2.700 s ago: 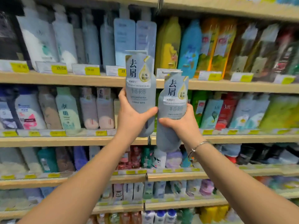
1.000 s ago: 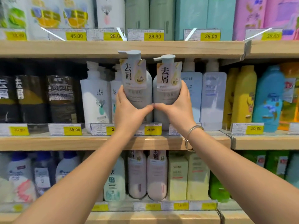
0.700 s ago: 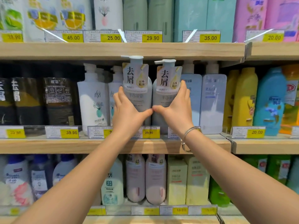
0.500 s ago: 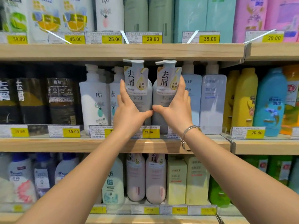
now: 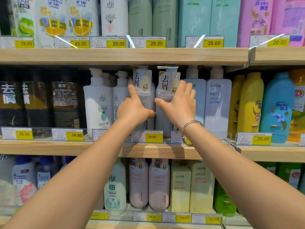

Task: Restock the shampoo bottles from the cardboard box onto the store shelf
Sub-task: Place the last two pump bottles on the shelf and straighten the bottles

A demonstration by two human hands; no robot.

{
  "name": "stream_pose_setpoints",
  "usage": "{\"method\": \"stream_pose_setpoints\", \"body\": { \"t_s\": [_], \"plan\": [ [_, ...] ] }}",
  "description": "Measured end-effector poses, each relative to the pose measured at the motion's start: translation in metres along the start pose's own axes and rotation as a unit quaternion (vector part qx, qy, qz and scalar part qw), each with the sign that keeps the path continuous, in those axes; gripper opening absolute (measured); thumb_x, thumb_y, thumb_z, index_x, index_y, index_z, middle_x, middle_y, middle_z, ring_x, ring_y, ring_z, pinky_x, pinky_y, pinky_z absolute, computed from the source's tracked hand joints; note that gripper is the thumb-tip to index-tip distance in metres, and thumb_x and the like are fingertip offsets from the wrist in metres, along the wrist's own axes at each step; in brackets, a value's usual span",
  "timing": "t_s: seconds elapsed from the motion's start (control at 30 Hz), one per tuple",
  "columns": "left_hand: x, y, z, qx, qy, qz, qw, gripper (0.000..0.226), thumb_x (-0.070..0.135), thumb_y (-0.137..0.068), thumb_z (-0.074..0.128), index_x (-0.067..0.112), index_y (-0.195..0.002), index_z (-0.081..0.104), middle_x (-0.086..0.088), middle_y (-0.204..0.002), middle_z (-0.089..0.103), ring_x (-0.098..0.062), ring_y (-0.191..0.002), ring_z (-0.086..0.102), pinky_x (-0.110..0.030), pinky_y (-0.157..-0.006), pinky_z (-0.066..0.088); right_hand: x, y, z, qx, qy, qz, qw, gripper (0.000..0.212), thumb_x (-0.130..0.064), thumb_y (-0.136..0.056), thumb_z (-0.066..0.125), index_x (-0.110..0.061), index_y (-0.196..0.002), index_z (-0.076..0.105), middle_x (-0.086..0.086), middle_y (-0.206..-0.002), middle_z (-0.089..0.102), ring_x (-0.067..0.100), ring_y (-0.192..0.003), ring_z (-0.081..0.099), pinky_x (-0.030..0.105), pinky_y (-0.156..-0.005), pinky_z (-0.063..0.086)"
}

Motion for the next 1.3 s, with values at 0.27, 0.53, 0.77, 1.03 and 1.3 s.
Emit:
{"method": "stream_pose_setpoints", "body": {
  "t_s": [0.27,0.53,0.77,1.03,1.3],
  "plan": [
    [0.015,-0.006,-0.003,0.021,-0.099,-0.013,0.995,0.102,0.052,-0.066,0.076,0.003,-0.138,0.024,-0.018,-0.140,0.035,-0.034,-0.130,0.028,-0.039,-0.104,0.030,-0.002,-0.022,-0.003,-0.049,0.129,0.008,0.990,0.068,-0.060,-0.075,0.059,-0.006,-0.115,0.055,0.018,-0.133,0.043,0.034,-0.124,0.034,0.042,-0.098,0.030],
    [0.020,-0.010,-0.017,0.106,-0.238,0.015,0.965,0.087,0.075,-0.068,0.056,0.007,-0.121,0.056,-0.013,-0.136,0.033,-0.031,-0.121,0.030,-0.038,-0.097,0.027,-0.008,-0.030,0.006,-0.048,0.325,-0.068,0.942,0.084,-0.076,-0.078,0.035,-0.007,-0.116,0.062,0.013,-0.141,0.035,0.030,-0.133,0.023,0.043,-0.103,0.023],
    [0.011,-0.007,-0.008,0.084,-0.237,0.027,0.968,0.096,0.082,-0.069,0.045,0.007,-0.129,0.050,-0.013,-0.152,0.015,-0.033,-0.138,0.012,-0.048,-0.113,0.006,0.003,-0.025,0.019,-0.079,0.354,-0.080,0.929,0.088,-0.066,-0.088,0.028,-0.007,-0.149,0.006,0.013,-0.159,-0.002,0.031,-0.146,-0.009,0.057,-0.113,-0.007],
    [-0.059,0.008,-0.058,0.271,0.026,0.043,0.961,0.067,0.035,-0.089,0.056,0.011,-0.144,0.026,-0.012,-0.155,0.015,-0.030,-0.142,0.015,-0.042,-0.114,0.012,-0.046,0.011,0.021,0.065,0.046,-0.256,0.963,0.048,-0.019,-0.078,0.056,0.003,-0.121,0.054,0.027,-0.130,0.050,0.044,-0.122,0.046,0.050,-0.099,0.041],
    [-0.135,-0.003,-0.061,0.095,0.231,-0.115,0.961,0.082,0.026,-0.083,0.070,0.017,-0.145,0.017,-0.006,-0.127,0.054,-0.019,-0.110,0.054,-0.032,-0.089,0.043,-0.101,0.058,0.119,-0.277,-0.001,-0.317,0.907,0.041,-0.014,-0.095,0.038,-0.006,-0.135,0.040,0.012,-0.146,0.033,0.030,-0.132,0.037,0.044,-0.100,0.041]
  ]
}}
Point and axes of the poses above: each hand's wrist, its own y-axis away from the middle knuckle, its own z-axis out of the palm, x = y × z, the point moved 6 cm from there along -y, towards the middle knuckle
